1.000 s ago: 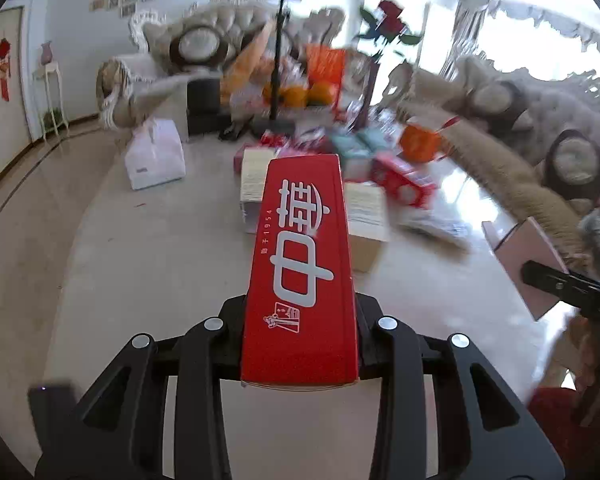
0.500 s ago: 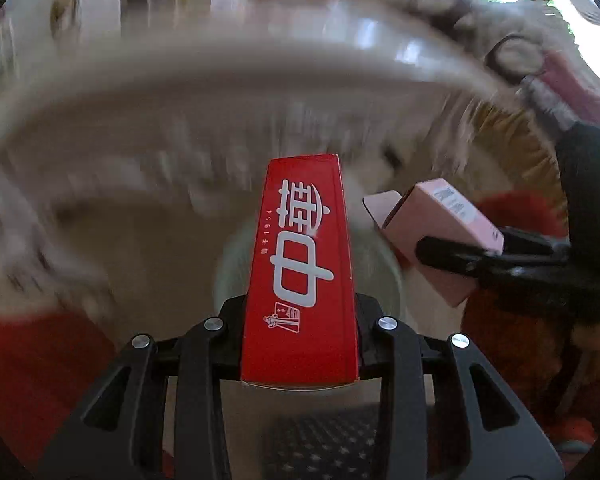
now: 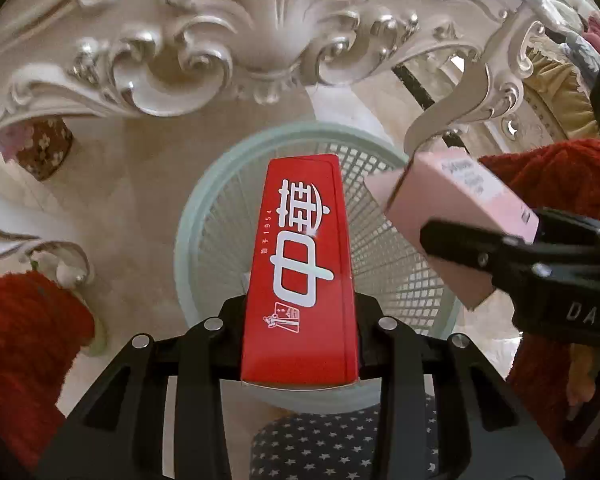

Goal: Collect trash
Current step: 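Carry both boxes to the wastebasket and open both tools to drop them, then grasp the white PISEN charger with the left tool while the right tool grasps the bread packet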

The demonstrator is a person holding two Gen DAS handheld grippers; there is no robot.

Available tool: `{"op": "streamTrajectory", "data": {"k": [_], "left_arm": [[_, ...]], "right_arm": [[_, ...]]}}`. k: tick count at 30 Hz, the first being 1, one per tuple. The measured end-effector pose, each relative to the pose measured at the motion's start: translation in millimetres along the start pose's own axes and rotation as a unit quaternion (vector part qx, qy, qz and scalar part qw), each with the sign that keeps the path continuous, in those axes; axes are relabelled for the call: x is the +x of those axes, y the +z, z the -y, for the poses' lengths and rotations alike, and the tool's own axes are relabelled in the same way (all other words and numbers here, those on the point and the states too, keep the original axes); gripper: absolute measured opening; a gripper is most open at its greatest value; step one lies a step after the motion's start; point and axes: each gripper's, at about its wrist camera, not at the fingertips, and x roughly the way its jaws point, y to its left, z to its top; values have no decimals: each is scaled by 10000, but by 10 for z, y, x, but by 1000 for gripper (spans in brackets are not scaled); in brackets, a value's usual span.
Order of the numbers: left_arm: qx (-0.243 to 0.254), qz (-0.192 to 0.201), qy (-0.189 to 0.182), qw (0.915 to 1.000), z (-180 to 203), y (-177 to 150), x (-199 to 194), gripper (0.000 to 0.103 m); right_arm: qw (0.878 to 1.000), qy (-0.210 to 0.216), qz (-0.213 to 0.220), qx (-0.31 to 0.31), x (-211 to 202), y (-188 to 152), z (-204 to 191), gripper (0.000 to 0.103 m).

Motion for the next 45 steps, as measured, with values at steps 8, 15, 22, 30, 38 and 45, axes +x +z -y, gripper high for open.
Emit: {"op": "streamTrajectory", "data": {"k": [8,15,22,30,38,45], "left_arm": [[133,-51,341,9993,72,-12,60,81],[103,-40,417,9991,6,-52,48,81],[-51,101,429,9990,-76,-99,-86,81],[-313,1123,228,9929,-153,165,-1391,81],[-1347,2112,1063,9623,-330,1416,-2013,81],[-2198,2075,1363,9434,-371,2141,-1622,81]], "right_arm": [[9996,-172,-149,164,32,-42,142,79],[9991,-169,-121,380,20,-41,233,81],[9987,53,31,497,-122,-70,259,81],[9777,458,1853,-877,-1533,196,-66,81],[9442,-349,2713,-1834,-1916,1771,-137,81],[9462,-567,2156,-2345,-1335,3041,-151,81]]}}
